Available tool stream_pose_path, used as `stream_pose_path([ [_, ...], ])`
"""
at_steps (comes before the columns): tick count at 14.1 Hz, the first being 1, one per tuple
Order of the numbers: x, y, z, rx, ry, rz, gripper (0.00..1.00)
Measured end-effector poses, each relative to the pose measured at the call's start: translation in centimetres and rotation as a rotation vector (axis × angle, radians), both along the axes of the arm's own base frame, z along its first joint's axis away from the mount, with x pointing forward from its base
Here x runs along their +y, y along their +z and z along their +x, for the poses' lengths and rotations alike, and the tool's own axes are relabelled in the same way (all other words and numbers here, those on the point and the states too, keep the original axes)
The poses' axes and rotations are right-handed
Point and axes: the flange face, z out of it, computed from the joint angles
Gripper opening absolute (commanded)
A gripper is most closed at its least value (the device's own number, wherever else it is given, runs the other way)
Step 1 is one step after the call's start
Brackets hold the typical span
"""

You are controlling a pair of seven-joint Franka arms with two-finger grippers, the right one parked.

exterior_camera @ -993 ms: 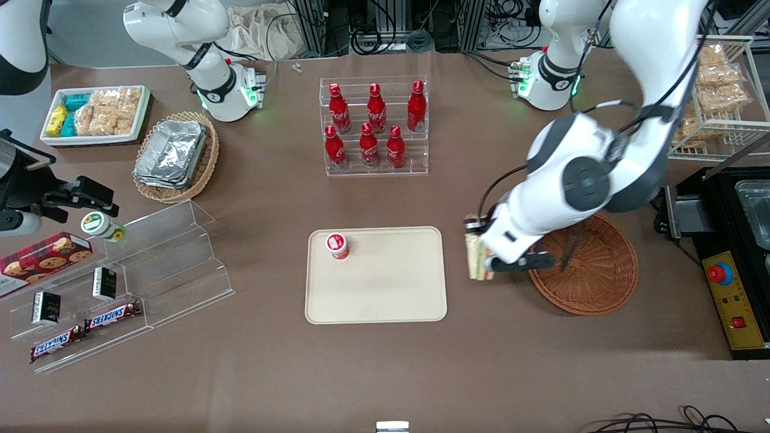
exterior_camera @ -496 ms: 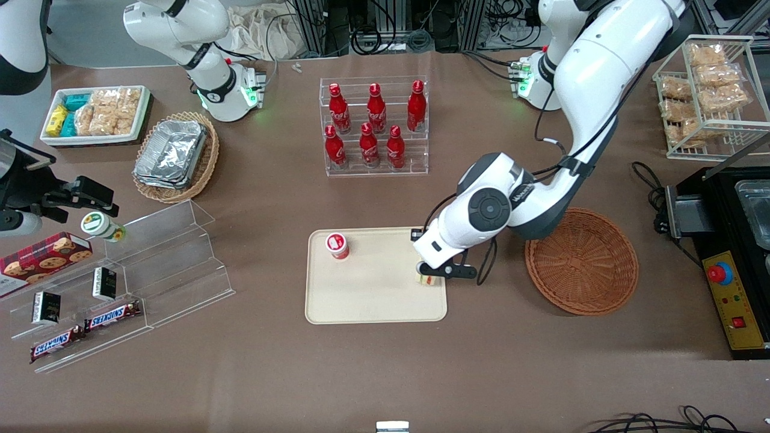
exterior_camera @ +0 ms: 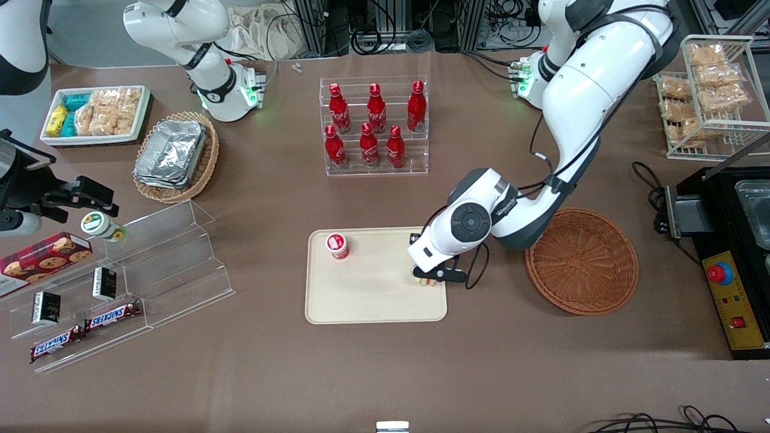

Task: Place sandwich from basket to tray
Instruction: 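Lower the sandwich onto the tray and open the left gripper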

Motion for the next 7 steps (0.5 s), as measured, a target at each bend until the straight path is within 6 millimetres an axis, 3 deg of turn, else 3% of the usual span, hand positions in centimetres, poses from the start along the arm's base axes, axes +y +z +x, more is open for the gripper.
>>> stream_pose_path([
  [1,-0.04,-0.62,-0.01,0.0,0.0,0.002,0.6],
  [3,-0.5,-0.87,-0.09,-0.01,0.001,0.003,0.92],
  [4,-0.72,-0.83,-0.19,-0.019,-0.001,0.01,0.99],
  [7,-0.68,-1.1,-0.15,-0.022,0.013,0.018,0.99],
])
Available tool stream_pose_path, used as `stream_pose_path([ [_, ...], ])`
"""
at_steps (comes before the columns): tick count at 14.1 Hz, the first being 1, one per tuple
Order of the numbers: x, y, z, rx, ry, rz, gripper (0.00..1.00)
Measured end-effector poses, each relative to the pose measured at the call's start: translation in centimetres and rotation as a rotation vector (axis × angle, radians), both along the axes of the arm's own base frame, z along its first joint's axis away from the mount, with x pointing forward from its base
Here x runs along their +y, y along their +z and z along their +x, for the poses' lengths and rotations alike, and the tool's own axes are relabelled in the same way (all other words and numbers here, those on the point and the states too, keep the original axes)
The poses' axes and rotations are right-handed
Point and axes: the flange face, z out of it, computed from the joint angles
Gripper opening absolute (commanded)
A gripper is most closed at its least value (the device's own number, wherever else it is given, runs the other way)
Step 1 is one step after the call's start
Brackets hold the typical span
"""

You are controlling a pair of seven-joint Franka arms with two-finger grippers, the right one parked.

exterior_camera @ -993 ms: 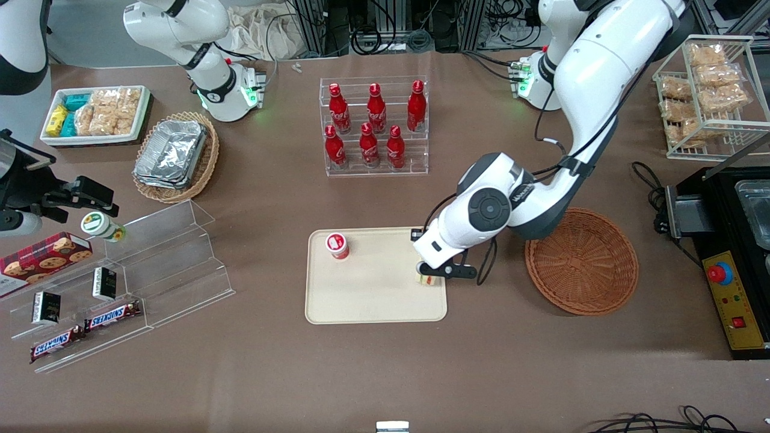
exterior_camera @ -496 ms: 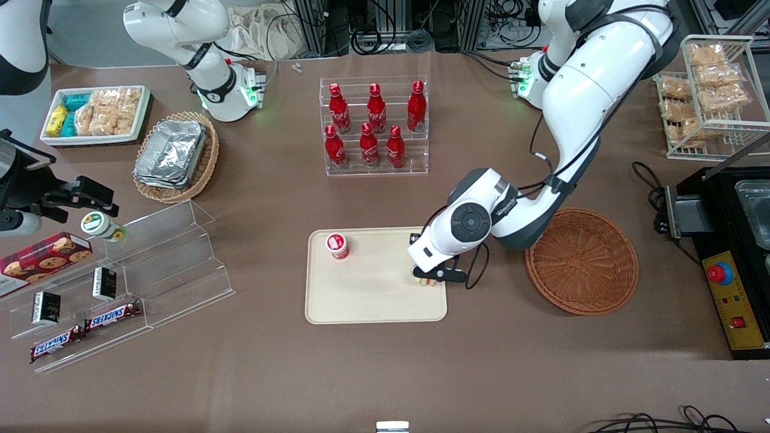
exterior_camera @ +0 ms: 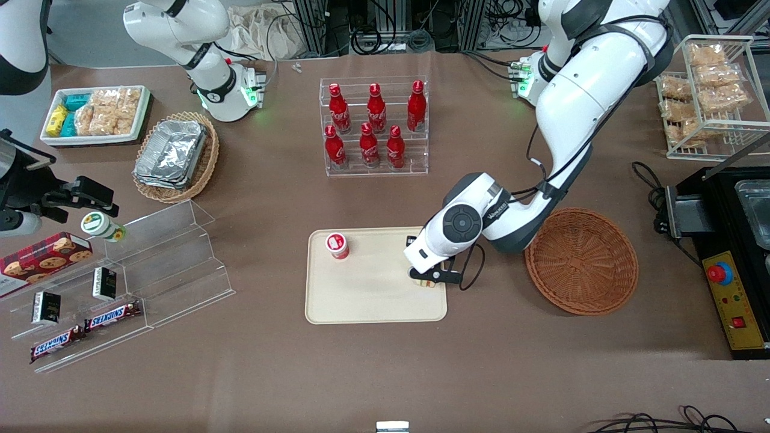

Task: Place sandwich from basket to tray
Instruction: 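Lower the sandwich onto the tray and open the left gripper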

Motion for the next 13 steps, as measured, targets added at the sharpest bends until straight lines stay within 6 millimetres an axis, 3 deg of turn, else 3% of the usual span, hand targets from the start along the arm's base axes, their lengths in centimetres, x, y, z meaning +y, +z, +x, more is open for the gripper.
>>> stream_pose_path([
  [3,0.4,0.8,1.0,-0.017,0.037,-0.008,1.0],
  [6,1.5,4.2,3.5,-0.061,0.092,-0.022,1.0],
  [9,4.7,9.9,5.9,-0.082,0.151,0.018,1.0],
  [13,11.4,19.6,6.9,-0.14,0.247,0.058,1.0],
])
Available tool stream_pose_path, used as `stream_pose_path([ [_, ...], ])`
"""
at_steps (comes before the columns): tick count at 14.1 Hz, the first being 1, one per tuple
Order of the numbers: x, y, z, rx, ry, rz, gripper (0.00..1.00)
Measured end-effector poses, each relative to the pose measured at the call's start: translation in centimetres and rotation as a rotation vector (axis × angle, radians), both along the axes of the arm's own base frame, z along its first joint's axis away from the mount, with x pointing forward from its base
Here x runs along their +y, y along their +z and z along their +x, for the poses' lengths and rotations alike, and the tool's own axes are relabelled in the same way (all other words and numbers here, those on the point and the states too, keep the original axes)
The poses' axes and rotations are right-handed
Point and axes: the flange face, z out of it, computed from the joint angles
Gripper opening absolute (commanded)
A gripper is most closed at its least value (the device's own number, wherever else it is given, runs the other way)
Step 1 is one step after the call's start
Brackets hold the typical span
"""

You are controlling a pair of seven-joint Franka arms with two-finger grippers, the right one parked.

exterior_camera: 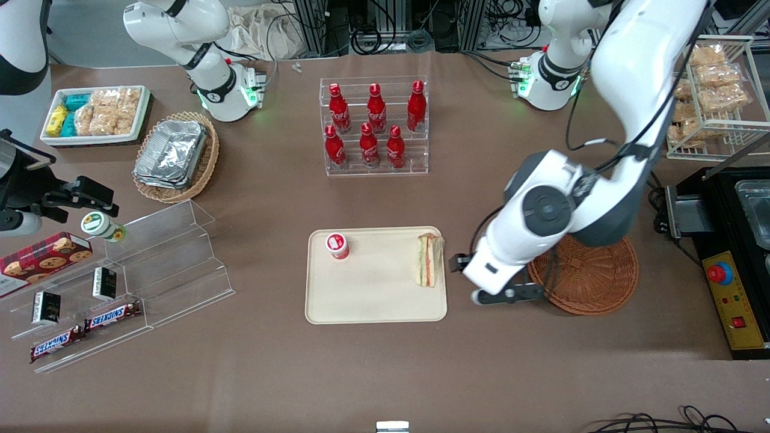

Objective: Place sandwich from basket to tray

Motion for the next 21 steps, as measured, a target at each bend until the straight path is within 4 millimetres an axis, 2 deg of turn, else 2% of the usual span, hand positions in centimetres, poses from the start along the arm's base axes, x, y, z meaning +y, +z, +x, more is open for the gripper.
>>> stream_pose_path([
  [2,3.4,3.4,-0.7,-0.028,0.047,0.028,1.0],
  [3,5.0,4.5,-1.4,-0.031,0.066,0.052,1.0],
  [7,11.2,6.7,-4.4,0.039,-0.004,0.162,1.0],
  [12,20.4,9.9,-5.9,0.088,-0.142,0.126,1.0],
  [14,21.5,10.1,-6.4,0.089,-0.155,0.131,1.0],
  [18,21.5,10.0,-6.6,0.093,-0.157,0.133,1.0],
  [21,22.8,10.0,-6.5,0.092,-0.134,0.129,1.0],
])
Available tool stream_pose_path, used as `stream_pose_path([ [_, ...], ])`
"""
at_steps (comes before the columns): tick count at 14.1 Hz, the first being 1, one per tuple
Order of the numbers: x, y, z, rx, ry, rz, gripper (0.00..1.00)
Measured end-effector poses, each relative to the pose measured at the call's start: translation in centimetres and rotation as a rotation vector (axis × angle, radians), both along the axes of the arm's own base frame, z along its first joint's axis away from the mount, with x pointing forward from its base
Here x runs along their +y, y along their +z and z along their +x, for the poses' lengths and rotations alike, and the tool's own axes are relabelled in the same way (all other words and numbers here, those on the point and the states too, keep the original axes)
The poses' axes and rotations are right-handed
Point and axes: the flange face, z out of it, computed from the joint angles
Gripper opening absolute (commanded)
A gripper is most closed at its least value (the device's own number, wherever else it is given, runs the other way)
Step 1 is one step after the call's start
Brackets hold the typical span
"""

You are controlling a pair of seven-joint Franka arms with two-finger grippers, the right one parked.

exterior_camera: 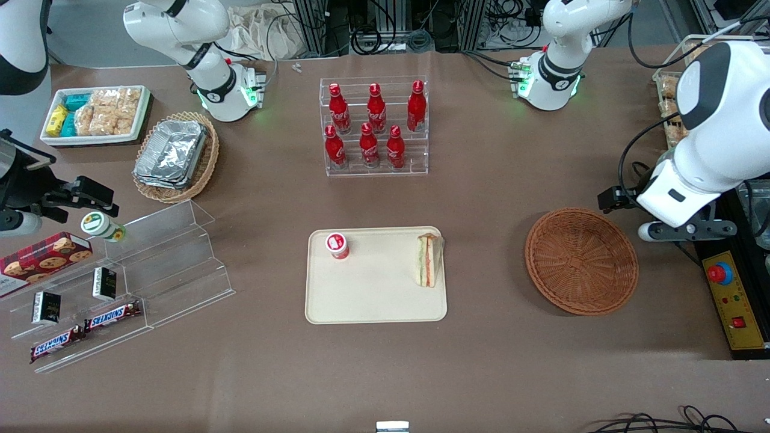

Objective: Place sandwich from basket to tray

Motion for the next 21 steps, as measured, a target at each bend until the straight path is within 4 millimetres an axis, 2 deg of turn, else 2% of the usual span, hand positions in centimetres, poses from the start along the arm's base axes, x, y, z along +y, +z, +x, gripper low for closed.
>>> stream_pose_path([
  [4,2.0,0.0,0.2,0.001,0.04,-0.026,1.0],
  [16,2.4,0.2,0.3,-0.001,0.064,-0.063,1.0],
  [21,3.5,-0.3,0.3,0.017,0.081,-0.043,1.0],
])
